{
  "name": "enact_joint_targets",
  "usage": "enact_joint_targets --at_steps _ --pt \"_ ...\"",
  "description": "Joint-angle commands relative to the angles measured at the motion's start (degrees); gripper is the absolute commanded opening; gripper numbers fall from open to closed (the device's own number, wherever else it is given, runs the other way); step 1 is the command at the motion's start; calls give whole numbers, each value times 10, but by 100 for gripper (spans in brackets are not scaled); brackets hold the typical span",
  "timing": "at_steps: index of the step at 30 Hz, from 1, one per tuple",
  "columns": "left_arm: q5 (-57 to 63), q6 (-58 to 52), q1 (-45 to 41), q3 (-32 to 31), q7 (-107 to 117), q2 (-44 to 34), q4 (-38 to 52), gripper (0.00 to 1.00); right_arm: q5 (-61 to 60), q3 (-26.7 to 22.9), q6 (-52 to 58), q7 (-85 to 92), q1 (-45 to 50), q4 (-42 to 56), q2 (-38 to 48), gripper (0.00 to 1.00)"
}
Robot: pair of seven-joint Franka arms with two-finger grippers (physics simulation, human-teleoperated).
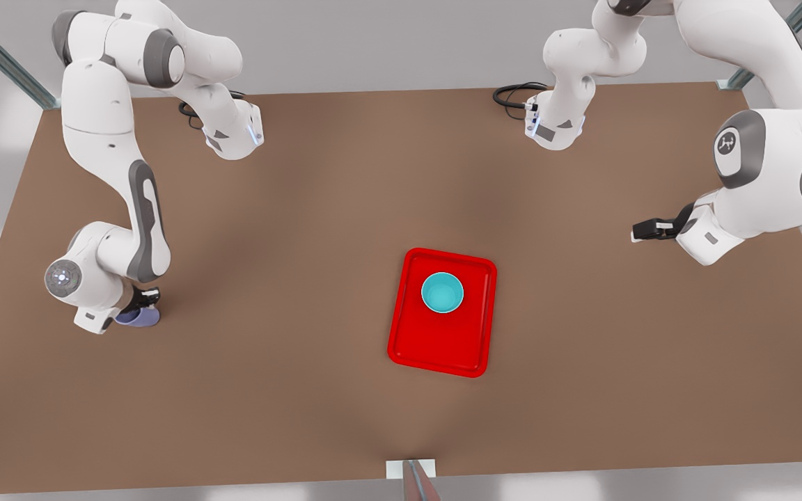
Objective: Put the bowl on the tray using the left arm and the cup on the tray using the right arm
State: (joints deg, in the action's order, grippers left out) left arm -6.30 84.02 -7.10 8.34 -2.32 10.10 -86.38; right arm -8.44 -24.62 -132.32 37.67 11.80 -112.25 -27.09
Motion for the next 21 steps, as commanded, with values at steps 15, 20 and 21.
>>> enact_joint_targets --at_steps 15,20,21 --pt "1 -9 -1 0 -2 -1 1 100 -138 6 104 -71 386 379 -180 21" --pt "1 -8 0 0 -2 -1 0 100 -137 27 83 -187 419 556 -300 21" --pt "1 -8 0 0 -1 -1 0 100 -137 27 53 -194 430 556 -307 21"
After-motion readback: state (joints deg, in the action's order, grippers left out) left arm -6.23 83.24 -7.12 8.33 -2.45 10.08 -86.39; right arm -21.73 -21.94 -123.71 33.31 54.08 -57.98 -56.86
